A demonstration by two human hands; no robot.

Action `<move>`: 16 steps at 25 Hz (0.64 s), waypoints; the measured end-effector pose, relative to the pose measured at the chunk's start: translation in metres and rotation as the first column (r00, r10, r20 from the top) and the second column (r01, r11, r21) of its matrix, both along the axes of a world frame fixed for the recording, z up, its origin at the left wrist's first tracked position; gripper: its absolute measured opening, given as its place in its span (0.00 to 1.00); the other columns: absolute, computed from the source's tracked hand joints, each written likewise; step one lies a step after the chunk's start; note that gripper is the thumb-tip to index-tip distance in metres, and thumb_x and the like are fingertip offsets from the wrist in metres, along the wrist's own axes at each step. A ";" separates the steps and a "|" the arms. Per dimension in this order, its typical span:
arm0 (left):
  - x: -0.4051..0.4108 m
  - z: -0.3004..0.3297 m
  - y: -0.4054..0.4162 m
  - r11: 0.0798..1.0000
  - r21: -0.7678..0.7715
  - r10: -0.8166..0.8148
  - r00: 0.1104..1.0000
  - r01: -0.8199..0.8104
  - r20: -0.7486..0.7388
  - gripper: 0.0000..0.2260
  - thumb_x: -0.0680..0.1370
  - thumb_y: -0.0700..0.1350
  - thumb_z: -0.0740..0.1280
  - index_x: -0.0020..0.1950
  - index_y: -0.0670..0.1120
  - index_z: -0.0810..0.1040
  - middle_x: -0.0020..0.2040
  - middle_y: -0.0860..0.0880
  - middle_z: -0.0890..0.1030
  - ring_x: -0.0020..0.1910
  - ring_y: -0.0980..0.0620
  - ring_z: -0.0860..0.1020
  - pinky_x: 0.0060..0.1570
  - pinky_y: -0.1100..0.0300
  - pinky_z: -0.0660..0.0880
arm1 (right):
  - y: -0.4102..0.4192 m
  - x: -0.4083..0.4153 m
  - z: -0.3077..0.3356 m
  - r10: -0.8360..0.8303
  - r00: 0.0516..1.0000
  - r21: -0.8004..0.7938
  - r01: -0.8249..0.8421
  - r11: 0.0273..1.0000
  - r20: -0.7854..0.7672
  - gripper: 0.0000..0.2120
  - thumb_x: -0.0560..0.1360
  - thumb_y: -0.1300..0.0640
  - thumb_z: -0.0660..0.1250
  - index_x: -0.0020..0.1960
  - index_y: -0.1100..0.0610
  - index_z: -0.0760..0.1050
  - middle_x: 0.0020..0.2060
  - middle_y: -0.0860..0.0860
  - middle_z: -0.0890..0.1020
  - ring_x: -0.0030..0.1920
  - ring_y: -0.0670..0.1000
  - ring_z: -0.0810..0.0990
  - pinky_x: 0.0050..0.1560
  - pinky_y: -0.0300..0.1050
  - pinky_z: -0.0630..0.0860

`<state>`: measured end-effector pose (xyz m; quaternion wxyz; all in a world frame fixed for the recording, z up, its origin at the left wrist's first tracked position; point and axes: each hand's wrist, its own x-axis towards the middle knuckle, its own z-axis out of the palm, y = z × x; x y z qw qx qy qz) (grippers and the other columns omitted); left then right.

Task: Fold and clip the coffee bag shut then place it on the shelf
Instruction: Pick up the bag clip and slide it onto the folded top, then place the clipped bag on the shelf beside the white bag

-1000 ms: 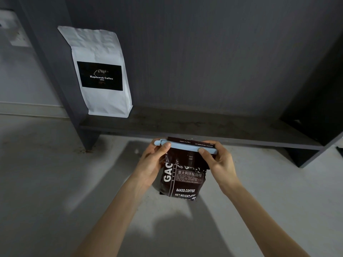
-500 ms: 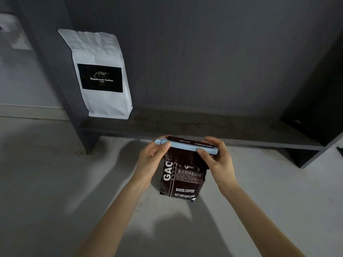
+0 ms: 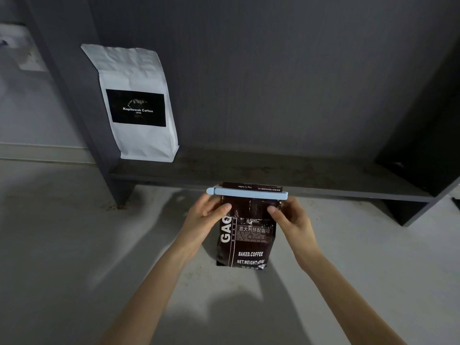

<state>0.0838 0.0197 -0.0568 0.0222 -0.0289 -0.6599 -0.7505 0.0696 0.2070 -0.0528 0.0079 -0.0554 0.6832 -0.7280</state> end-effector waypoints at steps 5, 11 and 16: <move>0.008 -0.018 0.001 0.986 -0.164 -0.022 0.995 0.038 0.096 0.15 0.72 0.44 0.68 0.56 0.58 0.73 0.49 0.64 0.80 0.51 0.69 0.76 0.53 0.68 0.72 | 0.004 0.002 -0.012 0.025 1.000 0.019 -0.025 1.000 0.011 0.10 0.72 0.65 0.64 0.51 0.53 0.73 0.45 0.47 0.81 0.45 0.41 0.80 0.41 0.28 0.76; 0.014 -0.029 0.002 0.977 -0.196 -0.061 0.994 0.078 0.093 0.16 0.69 0.46 0.69 0.55 0.60 0.73 0.54 0.59 0.80 0.55 0.64 0.77 0.54 0.67 0.73 | 0.006 0.006 -0.034 0.030 0.998 0.090 -0.035 0.995 0.057 0.18 0.72 0.65 0.66 0.60 0.55 0.71 0.55 0.55 0.80 0.58 0.51 0.77 0.47 0.29 0.77; 0.013 -0.026 0.000 0.974 -0.220 -0.031 0.996 0.047 0.079 0.15 0.72 0.41 0.67 0.56 0.56 0.75 0.48 0.60 0.83 0.52 0.60 0.79 0.53 0.67 0.75 | 0.003 0.004 -0.032 -0.022 0.998 0.144 0.013 0.989 0.059 0.19 0.71 0.60 0.67 0.61 0.51 0.72 0.54 0.56 0.81 0.56 0.51 0.79 0.47 0.31 0.79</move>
